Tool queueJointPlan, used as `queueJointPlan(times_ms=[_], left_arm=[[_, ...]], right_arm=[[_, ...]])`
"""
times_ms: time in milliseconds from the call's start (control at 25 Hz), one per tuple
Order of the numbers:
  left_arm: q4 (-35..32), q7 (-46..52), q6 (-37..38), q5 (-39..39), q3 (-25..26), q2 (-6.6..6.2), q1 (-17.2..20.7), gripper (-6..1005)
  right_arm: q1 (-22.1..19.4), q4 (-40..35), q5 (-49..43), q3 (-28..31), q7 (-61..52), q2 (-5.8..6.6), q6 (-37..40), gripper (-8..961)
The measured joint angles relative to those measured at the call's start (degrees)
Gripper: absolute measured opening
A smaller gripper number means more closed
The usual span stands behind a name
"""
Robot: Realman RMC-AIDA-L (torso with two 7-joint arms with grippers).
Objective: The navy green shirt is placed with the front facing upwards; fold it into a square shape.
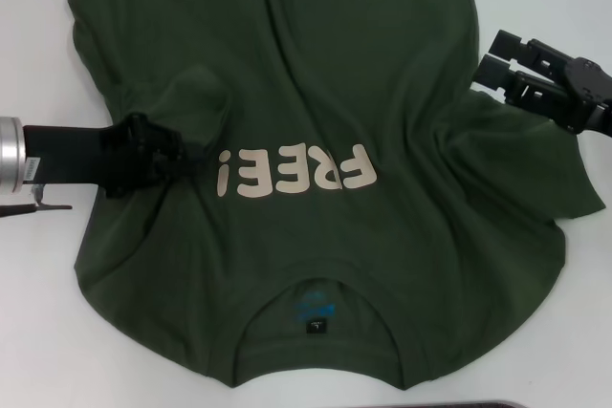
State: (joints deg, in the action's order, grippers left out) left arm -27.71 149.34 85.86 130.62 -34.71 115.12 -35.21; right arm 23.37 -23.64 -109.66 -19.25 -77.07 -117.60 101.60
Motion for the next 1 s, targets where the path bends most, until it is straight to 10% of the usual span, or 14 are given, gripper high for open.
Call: queueJointPlan(times_ms=[400, 720, 1000], left_arm=[[-0.6, -3.0, -0.1, -0.2, 1.2, -0.22, 1.5, 274], [-1.8, -4.2, -1.6, -0.1, -0.6, -0.30, 2.0, 761], [-2.3, -4.7, -1.9, 0.0, -0.7, -0.65, 1.8, 778]], right_arm=[[0.0, 0.0, 0.2, 0.0, 0.0, 0.10, 0.0, 912], [0.4, 0.0, 0.4, 0.0, 0.0, 0.10, 0.0, 912], [0.5, 0.0, 0.8, 0.0, -0.1, 0.12, 0.0, 912]])
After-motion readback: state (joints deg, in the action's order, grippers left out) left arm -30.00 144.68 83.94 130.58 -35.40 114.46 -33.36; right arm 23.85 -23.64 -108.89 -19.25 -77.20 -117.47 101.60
